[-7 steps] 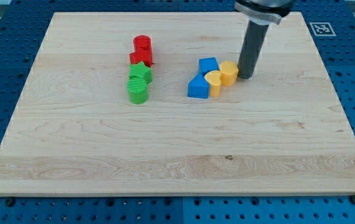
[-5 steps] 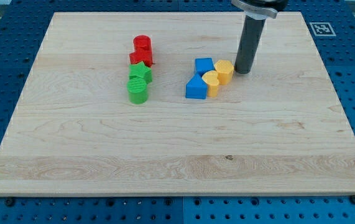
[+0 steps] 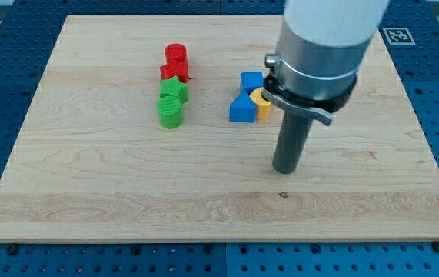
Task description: Slide the green circle to the center of the board
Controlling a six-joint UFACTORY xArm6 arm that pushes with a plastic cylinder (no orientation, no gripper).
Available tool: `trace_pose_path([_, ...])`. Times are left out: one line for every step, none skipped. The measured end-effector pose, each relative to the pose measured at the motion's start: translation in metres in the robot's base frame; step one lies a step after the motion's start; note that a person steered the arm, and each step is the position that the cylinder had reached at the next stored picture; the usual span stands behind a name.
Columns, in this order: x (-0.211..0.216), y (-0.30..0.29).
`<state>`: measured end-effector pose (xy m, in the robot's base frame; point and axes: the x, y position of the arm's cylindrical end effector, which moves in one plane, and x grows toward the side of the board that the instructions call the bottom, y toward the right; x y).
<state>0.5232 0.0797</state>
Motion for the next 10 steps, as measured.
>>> trace_pose_path([-0.021,0.000])
trace_pose_path([-0.034,-0.005])
trace_pose_path([-0.036,-0.018])
trace_pose_path([-0.043,-0.040])
trace_pose_path([-0.048,-0.043])
trace_pose_path([-0.048,-0.043])
trace_pose_path([-0.025,-0.051])
trace_pose_path([-0.006,-0.055])
trace_pose_path([-0.005,-0.055])
trace_pose_path([0.005,-0.070])
